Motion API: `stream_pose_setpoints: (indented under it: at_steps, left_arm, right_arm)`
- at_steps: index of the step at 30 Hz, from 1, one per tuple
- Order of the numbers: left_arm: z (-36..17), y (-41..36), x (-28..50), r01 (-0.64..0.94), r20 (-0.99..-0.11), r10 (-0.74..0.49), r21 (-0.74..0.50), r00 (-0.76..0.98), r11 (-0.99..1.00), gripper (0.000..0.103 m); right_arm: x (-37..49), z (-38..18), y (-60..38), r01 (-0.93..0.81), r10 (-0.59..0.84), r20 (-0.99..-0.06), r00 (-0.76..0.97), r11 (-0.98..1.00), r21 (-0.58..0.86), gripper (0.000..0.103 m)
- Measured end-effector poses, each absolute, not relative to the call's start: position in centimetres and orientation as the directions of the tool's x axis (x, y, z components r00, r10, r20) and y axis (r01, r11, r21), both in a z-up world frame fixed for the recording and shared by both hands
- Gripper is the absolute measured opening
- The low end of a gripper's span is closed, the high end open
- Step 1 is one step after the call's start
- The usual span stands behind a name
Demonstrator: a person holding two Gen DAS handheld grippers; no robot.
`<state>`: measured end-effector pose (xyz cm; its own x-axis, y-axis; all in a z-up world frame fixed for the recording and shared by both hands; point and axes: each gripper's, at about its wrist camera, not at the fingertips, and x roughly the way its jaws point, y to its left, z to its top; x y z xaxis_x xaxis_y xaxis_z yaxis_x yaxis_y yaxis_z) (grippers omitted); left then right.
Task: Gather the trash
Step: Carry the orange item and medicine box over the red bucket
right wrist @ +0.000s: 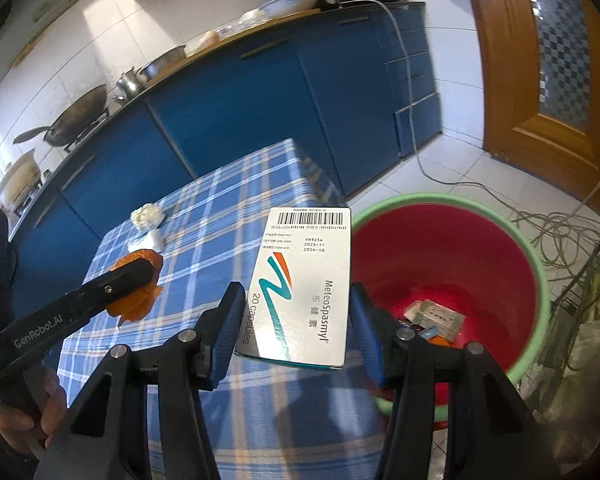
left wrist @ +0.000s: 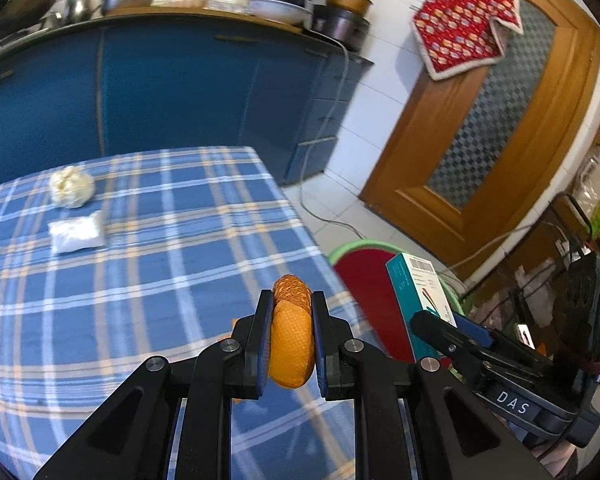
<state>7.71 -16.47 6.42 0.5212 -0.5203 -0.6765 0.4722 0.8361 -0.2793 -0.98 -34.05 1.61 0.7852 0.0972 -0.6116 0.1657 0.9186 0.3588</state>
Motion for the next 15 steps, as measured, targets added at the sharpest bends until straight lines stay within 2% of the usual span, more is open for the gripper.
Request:
stream_pose_setpoints:
  at_steps: [15]
  left_arm:
    - [4.7, -23.9, 7.2, 0.569, -0.715, -0.554, -0.263, 0.428, 0.779, 0.018]
  right_arm:
    - [-2.6, -1.0, -39.6, 0.27, 0.045, -0.647, 0.761, 0.885, 0.378, 0.055]
